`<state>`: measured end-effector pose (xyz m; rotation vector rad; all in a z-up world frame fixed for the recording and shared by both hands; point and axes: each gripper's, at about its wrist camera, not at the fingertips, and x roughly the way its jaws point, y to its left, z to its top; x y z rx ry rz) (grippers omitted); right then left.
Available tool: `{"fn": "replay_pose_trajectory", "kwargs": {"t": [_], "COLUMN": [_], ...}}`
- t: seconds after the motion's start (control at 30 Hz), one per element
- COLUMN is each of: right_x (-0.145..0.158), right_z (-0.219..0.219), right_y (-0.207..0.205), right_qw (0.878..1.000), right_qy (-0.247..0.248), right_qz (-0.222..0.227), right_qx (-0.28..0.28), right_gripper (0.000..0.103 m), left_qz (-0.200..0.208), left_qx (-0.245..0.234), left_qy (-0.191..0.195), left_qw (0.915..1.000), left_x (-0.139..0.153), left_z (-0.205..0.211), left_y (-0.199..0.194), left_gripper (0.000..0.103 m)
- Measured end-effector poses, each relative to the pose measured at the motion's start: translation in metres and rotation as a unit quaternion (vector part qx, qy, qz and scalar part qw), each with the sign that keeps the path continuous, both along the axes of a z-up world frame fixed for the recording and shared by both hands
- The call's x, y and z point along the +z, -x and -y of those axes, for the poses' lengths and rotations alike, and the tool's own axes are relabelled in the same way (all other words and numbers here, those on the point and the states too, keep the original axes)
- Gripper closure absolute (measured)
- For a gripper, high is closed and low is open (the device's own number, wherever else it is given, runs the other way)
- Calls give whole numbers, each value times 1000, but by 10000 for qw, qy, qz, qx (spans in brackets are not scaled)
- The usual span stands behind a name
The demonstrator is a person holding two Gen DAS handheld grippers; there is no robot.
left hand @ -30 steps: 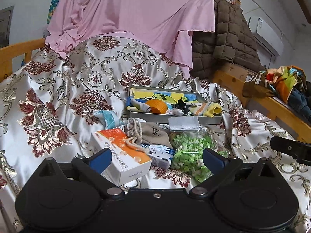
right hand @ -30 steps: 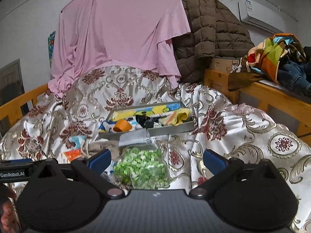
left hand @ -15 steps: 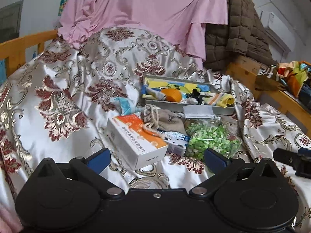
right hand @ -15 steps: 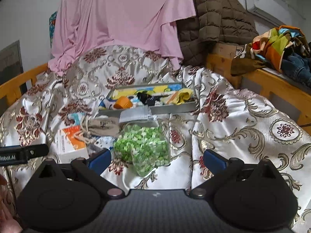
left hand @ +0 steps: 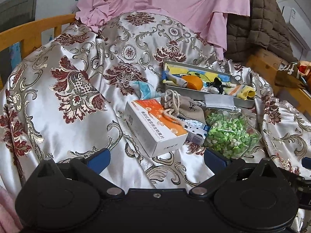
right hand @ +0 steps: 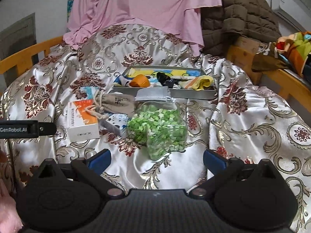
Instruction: Organize soft objects
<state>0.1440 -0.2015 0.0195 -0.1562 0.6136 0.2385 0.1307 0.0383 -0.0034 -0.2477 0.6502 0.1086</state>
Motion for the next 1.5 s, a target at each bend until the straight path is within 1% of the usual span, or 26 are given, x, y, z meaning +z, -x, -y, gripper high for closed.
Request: {"fn": "replay_pose_trajectory", "kwargs": {"t": [0.3,0.57,0.83,1.0,1.17,1.33,1.4,1.5], "right_x": [-2,-2,-1,0,1,0,-2,-6], "right_z": [-11,-18,-23,-29,-30,-24,-19,-10], "right_y": [-5,-9,-12,-15,-29,-52,-64,-82], "right_qw": [9998,9995,9990,9975,9953,9918,9928,9966], "right_qy": [97,99,-20,59,167,517,496,205], "right_qz": [-32,-3,112,322,472,829,801,597], "right_qx": [188,311,437,623,825,825,740,532], "right_gripper": [0,0,0,0,0,0,0,0], "left_qz": [-66,-7,147,214,239,249,259,246], "left_qx": [208,279,305,312,168,-16,-107,-262], "left_qy": [-92,-104,-152,-174,-179,-317,-330,-354], "left_qw": [9997,9996,9993,9991,9994,9992,9991,9987], "left_x": [-1,0,5,7,7,7,9,9], "left_z": [-2,-3,-2,-4,-6,-7,-8,-10], "left_y": [-3,-4,-7,-15,-33,-61,-73,-93], "left_gripper": [1,1,1,1,1,1,1,1]}}
